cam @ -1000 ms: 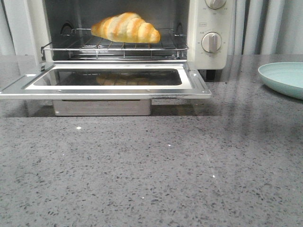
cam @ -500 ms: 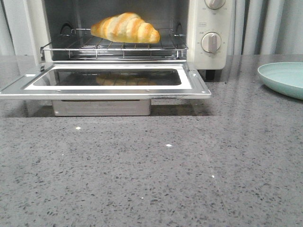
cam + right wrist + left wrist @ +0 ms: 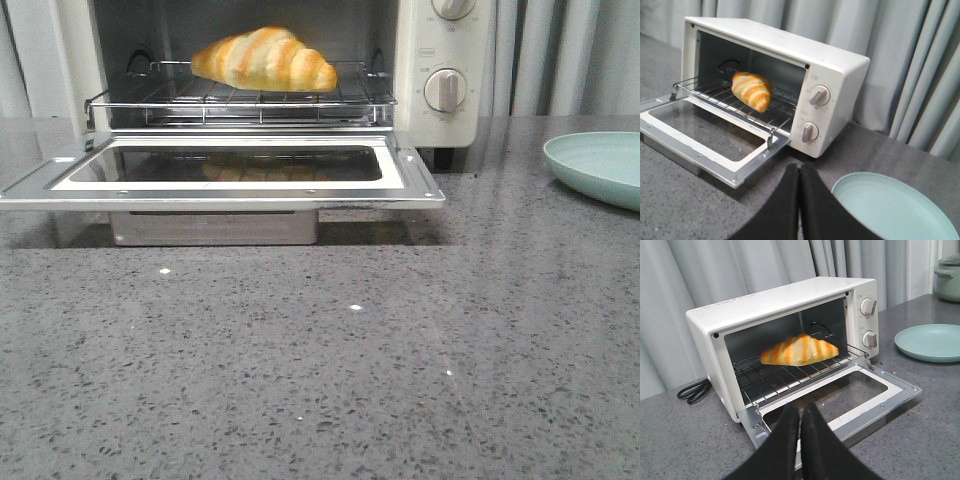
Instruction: Put bread in oven
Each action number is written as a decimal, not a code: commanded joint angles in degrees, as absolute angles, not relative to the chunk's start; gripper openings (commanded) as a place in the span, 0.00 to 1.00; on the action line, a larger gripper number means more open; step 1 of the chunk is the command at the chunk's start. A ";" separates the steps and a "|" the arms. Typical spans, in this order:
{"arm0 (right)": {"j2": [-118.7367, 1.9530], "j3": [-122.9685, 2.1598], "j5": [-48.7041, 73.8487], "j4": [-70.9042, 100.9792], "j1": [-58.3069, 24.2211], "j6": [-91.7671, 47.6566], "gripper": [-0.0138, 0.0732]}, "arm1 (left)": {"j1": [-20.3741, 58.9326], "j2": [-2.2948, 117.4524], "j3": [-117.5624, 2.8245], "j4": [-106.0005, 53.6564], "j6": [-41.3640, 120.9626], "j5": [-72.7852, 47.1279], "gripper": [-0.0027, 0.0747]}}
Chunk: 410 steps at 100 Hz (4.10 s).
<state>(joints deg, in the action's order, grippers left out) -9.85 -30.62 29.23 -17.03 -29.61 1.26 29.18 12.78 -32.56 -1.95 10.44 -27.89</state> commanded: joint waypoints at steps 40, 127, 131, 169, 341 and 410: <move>-8.86 -31.78 29.40 -18.16 -29.12 2.08 0.10 | 29.53 13.38 -32.81 -2.11 9.91 -23.44 0.01; -8.86 -31.78 29.40 -18.16 -29.12 2.08 0.10 | 7.16 -1.56 -1.16 -6.95 -0.35 -5.61 0.01; -8.86 -31.78 29.40 -18.16 -29.12 2.08 0.10 | 7.07 -1.56 -0.19 -6.95 -2.40 -6.18 0.01; -8.86 -31.78 29.40 -18.16 -29.12 2.08 0.10 | 7.07 -1.56 1.38 -6.61 -3.18 -16.28 0.01; 1.61 2.08 8.39 -6.96 -0.13 3.88 0.10 | 7.07 -1.56 1.38 -6.49 -3.18 -16.28 0.01; 1.62 2.09 17.50 -6.96 -0.13 3.71 0.10 | 7.07 -1.56 1.38 -6.49 -3.18 -16.28 0.01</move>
